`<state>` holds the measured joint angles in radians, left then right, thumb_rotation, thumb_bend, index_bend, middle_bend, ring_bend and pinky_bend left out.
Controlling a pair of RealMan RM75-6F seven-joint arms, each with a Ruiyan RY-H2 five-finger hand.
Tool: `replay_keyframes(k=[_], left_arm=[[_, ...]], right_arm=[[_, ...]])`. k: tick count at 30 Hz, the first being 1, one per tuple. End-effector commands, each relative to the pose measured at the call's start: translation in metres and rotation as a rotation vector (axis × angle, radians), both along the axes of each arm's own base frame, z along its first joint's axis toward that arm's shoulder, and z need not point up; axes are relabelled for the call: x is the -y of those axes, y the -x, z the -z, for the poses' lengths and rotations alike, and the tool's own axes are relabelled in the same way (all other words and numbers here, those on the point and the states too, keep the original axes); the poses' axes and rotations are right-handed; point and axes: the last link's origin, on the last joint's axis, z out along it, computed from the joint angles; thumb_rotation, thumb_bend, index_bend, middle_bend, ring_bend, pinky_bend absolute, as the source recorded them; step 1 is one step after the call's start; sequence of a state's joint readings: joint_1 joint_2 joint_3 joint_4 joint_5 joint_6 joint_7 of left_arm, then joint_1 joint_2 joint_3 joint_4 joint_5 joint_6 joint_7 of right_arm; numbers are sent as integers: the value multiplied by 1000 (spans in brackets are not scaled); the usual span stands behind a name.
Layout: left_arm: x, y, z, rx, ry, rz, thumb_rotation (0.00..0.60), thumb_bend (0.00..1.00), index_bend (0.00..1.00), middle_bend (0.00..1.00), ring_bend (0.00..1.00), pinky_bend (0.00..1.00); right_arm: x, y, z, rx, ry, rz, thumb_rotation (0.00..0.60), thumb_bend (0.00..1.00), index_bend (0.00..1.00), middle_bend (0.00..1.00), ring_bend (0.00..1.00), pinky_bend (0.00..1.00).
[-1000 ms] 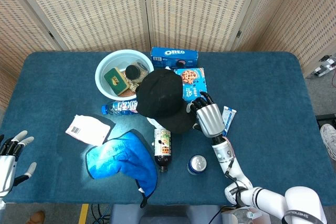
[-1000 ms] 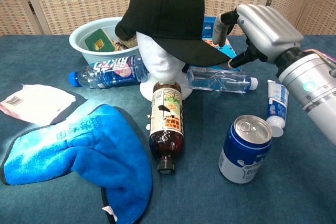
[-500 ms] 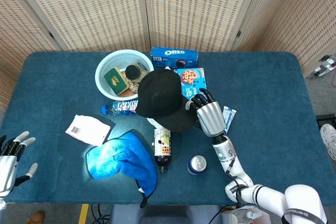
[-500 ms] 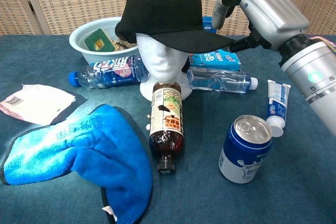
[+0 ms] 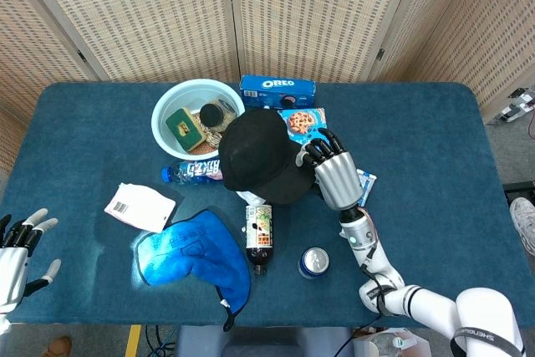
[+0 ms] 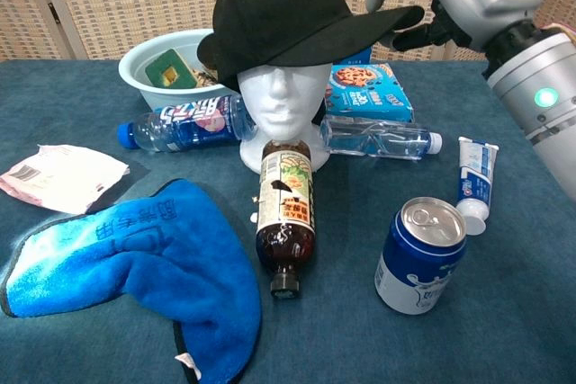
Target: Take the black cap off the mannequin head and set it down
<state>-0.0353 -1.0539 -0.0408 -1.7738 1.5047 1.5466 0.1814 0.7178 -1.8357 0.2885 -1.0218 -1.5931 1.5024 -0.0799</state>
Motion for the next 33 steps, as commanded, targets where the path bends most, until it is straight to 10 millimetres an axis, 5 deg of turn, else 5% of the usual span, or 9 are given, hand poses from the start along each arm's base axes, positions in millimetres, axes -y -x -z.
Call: replay_keyframes(k=[1,26,33], left_arm=[[0,0,0,0,-1,0,600,258,241,135,155,0],[6,4,-3,2,-4,-22,600,257,241,135,155,0],[9,5,-6,4,-19,-26,600,257,240,135,155,0]], right_arm=[[5,-6,-4,-1,14,-6,600,484,718,492,378,241],[51,-78,-33,33,108,-24,600,484,766,510,383,241],[67,-88,-61,69,215,-30,600,483,766,510,383,241]])
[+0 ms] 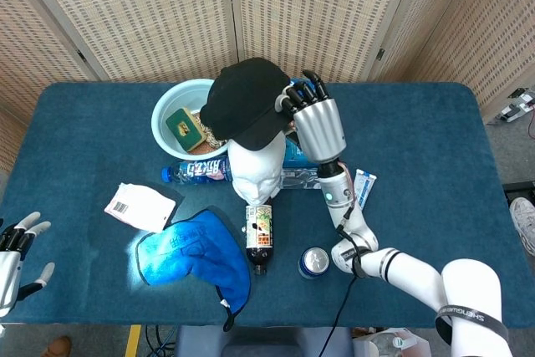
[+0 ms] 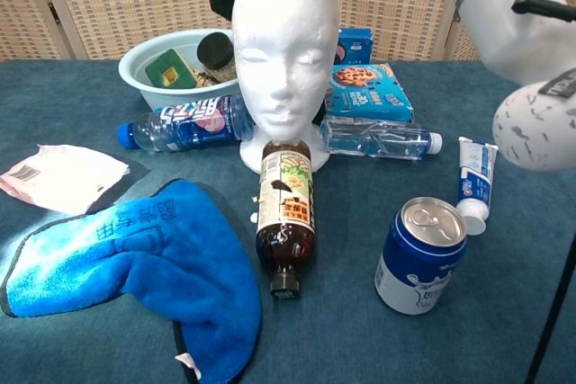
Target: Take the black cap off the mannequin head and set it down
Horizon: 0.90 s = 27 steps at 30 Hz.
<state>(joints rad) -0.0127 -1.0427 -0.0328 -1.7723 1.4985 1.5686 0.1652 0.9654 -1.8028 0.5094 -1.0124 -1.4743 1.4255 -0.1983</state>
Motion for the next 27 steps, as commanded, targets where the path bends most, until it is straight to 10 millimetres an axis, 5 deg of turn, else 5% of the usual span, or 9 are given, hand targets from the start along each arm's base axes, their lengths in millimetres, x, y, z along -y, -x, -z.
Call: replay_keyframes(k=[1,8,16,27], left_arm=[[1,0,-1,1,-3,-1,600,257,241,135,155,0],[1,0,0,0,1,3,600,257,241,135,155,0],[-4,-5,5,1,18,24,600,258,241,135,154,0],[-8,-9,13,-2,46,34,600,257,241,135,154,0]], right_arm=[[5,2,-16,22,53,3,600,483,766,510,383,241],[2,44,-57,28,140,64,600,483,766,510,383,242],[-15,111,-78,-34,163,192,600,484,766,510,383,242],[-22,164,-51,-112,66,321,600,483,766,510,383,242]])
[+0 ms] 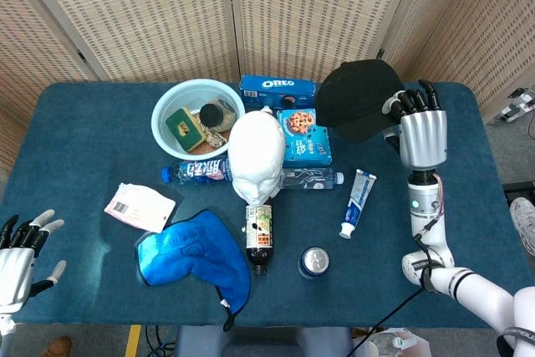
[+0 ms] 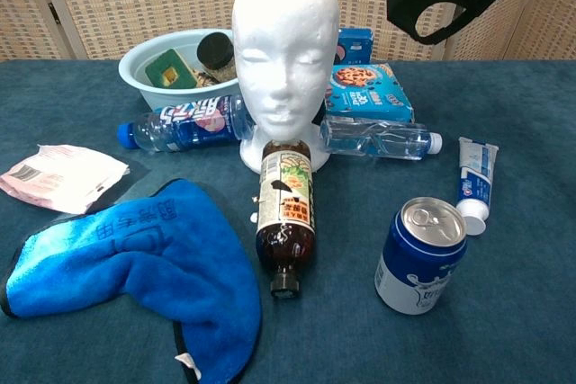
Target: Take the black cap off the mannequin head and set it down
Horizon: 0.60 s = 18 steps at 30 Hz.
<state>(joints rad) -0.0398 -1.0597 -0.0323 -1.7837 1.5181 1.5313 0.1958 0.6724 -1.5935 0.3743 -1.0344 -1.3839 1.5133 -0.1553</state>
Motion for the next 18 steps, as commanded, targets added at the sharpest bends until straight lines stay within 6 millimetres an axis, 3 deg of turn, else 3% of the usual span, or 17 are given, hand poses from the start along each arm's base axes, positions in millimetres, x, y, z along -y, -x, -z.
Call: replay_keyframes(k=[1,11,18], left_arm=[[0,0,1,-1,2,0,600,257,241,135,154,0],[1,5,-1,0,1,-23,600,257,241,135,154,0],[3,9,-2,4,-2,-34,600,257,240,135,154,0]], right_arm=[[1,9,16,5,-44,28,600,484,766,510,383,241],[8,3,57,17,-101,8,600,483,766,510,383,242],[-6,6,88,7,-177,-38,600,483,766,510,383,242]])
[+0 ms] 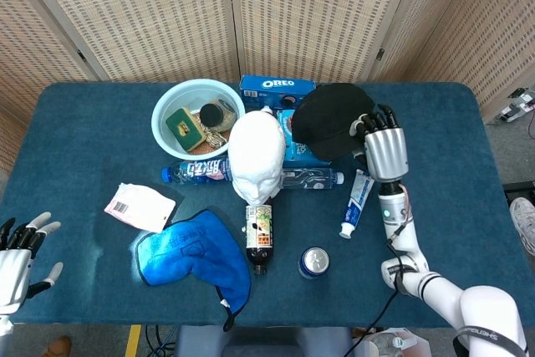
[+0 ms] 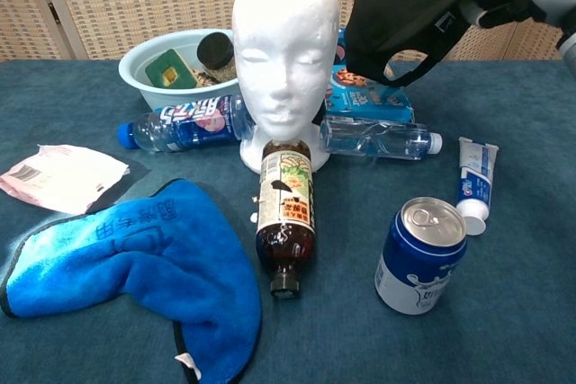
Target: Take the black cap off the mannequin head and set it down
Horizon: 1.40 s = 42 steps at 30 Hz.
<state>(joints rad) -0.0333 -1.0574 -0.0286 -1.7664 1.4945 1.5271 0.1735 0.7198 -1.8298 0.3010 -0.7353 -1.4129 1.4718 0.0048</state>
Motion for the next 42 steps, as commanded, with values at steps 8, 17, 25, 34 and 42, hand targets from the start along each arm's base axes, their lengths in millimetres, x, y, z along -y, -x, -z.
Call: replay_keyframes(k=[8,17,25,34,42], left_arm=[[2,2,0,5,3,-2,600,258,241,135,154,0],[2,-1,3,8,13,14,600,257,240,135,154,0],[4,-3,1,6,7,20,600,257,241,135,155,0],[7,-4,-1,1,-4,24,600,257,241,135,155,0],[6,-6,-3,-8,-5,24,600,257,240,135,154,0]], right_arm=[[-36,23,29,-34,-94,-4,600,458,757,490,383,242],[-69,42,36,-38,-151,68,600,321,584,399,292,242],[-81,44,35,-50,-220,124,600,91,296,253,155,161],[-101,42,25,-91,-354,159,600,0,0,58,0,26],[-120,50,13,-201,-401,156,600,0,0,5,0,0]])
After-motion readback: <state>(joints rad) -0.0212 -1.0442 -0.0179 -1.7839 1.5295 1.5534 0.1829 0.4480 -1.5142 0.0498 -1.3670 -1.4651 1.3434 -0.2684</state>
